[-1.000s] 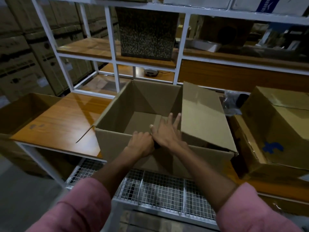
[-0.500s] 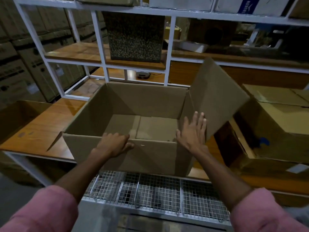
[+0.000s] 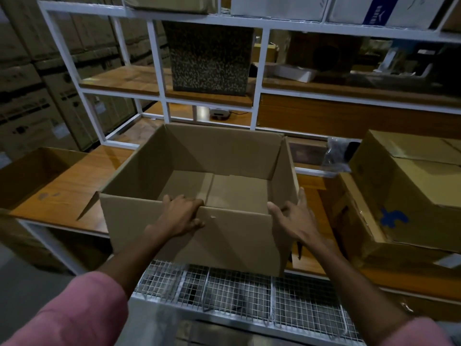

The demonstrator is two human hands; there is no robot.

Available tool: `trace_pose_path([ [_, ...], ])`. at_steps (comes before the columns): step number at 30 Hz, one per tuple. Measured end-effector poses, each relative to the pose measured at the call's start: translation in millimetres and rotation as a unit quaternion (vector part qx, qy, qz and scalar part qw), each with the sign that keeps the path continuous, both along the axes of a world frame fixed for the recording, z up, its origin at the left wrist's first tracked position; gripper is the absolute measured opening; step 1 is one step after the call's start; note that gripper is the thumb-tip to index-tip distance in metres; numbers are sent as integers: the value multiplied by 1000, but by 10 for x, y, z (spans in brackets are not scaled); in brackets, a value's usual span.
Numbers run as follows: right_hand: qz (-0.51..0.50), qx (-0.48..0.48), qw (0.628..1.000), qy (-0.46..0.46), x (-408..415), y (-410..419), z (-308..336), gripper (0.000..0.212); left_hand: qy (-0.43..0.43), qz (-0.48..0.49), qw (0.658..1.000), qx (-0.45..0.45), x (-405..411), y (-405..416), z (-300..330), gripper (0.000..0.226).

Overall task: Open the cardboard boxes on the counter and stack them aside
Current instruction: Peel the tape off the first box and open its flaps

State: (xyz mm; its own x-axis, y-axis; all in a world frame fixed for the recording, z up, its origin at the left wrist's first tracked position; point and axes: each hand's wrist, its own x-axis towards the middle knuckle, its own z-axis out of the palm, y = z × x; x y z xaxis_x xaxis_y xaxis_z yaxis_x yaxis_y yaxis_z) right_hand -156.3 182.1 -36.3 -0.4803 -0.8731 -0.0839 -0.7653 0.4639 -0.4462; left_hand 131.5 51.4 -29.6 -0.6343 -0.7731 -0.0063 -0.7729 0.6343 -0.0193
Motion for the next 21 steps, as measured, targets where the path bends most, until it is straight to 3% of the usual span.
trace_pose_path([
  [4,101,12,994,36,-96,201,-57,67,82,19,996,1,-9,53,-44,25],
  [7,106,-38,992,54,-99,286,-99,36,133,19,991,10,-3,110,-109,18],
  [12,83,-92,991,57,-141,511,-168,36,159,7,987,18,-91,237,-134,24],
  [21,81,-82,991,66,-334,753,-95,36,168,-9,986,7,-293,424,-162,15],
])
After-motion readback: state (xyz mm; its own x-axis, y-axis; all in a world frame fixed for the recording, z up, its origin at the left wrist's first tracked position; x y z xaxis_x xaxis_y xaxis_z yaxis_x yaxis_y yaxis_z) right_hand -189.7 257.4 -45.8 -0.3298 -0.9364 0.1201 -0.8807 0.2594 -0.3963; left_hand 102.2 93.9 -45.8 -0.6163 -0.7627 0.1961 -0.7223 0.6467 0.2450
